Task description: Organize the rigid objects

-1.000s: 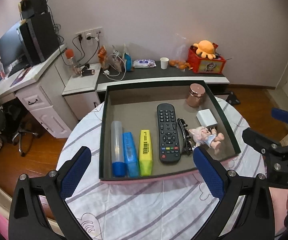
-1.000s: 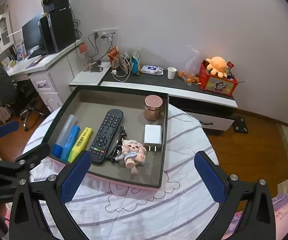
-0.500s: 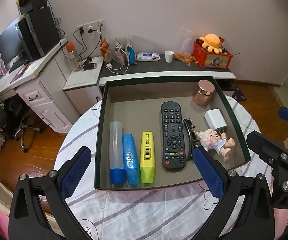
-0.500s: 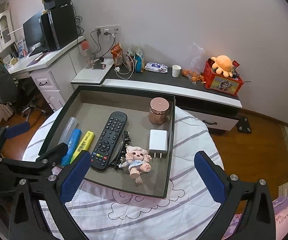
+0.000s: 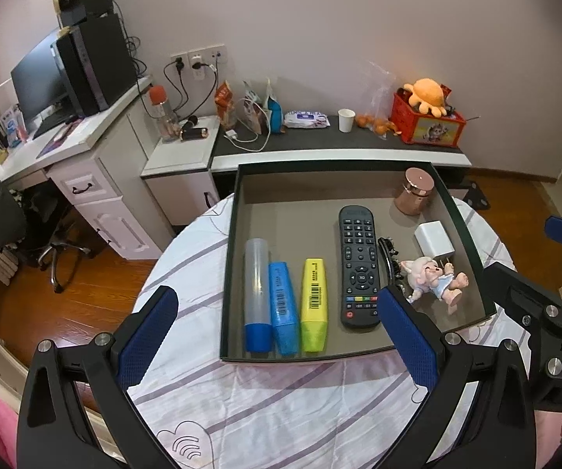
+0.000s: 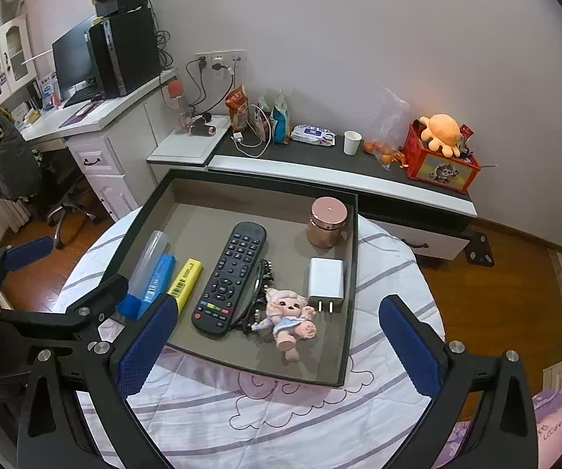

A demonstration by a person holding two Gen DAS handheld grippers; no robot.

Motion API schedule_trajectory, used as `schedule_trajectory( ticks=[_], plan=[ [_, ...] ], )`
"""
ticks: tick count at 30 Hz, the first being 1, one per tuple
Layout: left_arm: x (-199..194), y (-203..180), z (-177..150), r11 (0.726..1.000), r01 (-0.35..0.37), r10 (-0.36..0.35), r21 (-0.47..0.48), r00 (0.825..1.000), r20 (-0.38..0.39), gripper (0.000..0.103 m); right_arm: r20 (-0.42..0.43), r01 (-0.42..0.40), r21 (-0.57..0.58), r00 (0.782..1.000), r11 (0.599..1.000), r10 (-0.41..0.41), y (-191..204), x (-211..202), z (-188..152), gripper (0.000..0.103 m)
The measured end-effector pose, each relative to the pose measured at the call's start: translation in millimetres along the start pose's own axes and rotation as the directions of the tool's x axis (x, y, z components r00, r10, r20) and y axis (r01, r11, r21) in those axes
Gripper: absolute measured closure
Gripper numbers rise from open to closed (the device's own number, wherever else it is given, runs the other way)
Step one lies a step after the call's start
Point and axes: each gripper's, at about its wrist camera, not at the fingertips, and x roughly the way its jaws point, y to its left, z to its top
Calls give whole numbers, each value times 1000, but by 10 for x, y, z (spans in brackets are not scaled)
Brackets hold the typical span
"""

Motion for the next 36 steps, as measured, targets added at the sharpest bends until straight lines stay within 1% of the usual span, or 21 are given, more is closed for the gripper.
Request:
schedule_trajectory(
  ticks=[8, 16, 20, 22, 25, 27, 29, 30, 31, 33, 36],
  plan=[
    [-165, 117, -54, 1000, -12, 12, -13, 1000, 24, 0, 16, 4, -15, 1000, 1000, -3, 147, -150, 3, 0],
    [-415, 172, -82, 1000, -8, 10, -22, 998, 66, 0, 56, 21, -26, 998, 999, -20, 239, -394, -12, 0],
    [-558, 172, -104, 1000, -7, 10, -23, 995, 99, 0, 82, 26, -27, 996, 999, -23, 266, -541, -39, 0],
    [-675, 175, -134, 1000, -13, 16, -28, 990, 137, 0, 96, 26, -29, 995, 999, -23, 280, -616, -59, 0],
    [-882, 181, -199, 999, -23, 29, -33, 978, 208, 0, 134, 24, -24, 991, 999, -20, 290, -751, -107, 0],
    [-1051, 194, -262, 999, -31, 41, -40, 963, 267, 0, 173, 30, -24, 985, 999, -25, 306, -875, -149, 0],
    [-1169, 198, -308, 998, -39, 51, -45, 953, 300, 0, 216, 37, -22, 976, 999, -32, 325, -1011, -208, 0],
    [-1256, 201, -345, 998, -39, 54, -52, 945, 324, 0, 237, 44, -20, 971, 999, -38, 341, -1080, -236, 0],
    [-1315, 201, -375, 998, -37, 54, -57, 939, 341, 0, 262, 50, -19, 964, 999, -43, 362, -1155, -264, 0],
    [-1462, 206, -473, 998, -30, 53, -64, 920, 387, 0, 316, 66, -17, 947, 998, -57, 404, -1320, -351, 0],
    [-1665, 183, -623, 997, -38, 67, -73, 892, 447, 0, 393, 84, -6, 916, 996, -75, 459, -1556, -505, 0]
  ],
)
